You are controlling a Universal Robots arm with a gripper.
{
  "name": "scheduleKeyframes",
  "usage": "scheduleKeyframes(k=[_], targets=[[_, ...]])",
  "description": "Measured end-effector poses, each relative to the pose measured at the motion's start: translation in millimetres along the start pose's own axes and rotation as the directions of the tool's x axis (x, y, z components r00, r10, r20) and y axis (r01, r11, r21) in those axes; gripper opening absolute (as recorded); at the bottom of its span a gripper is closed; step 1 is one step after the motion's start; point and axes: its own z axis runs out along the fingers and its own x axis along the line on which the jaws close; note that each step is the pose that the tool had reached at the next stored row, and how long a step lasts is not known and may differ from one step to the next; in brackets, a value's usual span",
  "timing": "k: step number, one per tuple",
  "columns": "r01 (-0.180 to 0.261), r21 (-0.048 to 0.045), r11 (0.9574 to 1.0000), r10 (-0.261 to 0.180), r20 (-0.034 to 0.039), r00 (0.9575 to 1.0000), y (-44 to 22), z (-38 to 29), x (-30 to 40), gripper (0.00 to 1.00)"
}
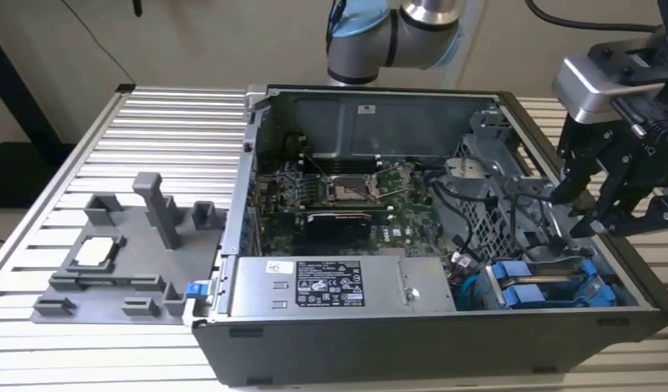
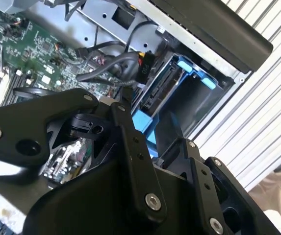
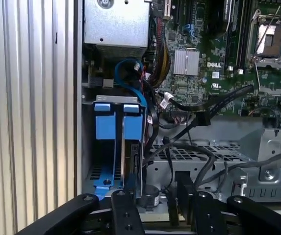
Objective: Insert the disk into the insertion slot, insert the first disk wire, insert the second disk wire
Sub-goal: 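Insert the first disk wire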
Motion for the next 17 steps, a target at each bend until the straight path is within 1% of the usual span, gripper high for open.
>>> scheduleKeyframes(k=[2, 9, 12, 13, 15, 17], targets=[[0.014, -0.0015, 0.9999, -0.014, 0.0038, 0.9999, -2.5, 0.3, 0.2, 0.47], [0.053, -0.0059, 0.9986, -0.053, 0.0123, 0.9985, -14.5, 2.1, 0.8, 0.47], [0.067, -0.0071, 0.9977, -0.067, 0.0182, 0.9976, -18.1, 3.4, 1.0, 0.47], [0.070, -0.0071, 0.9975, -0.070, 0.0215, 0.9973, -19.0, 3.9, 0.9, 0.47], [0.073, -0.0064, 0.9973, -0.073, 0.0314, 0.9969, -21.2, 4.8, 0.7, 0.47], [0.072, -0.0047, 0.9974, -0.072, 0.0456, 0.9964, -23.7, 5.7, 0.0, 0.47]])
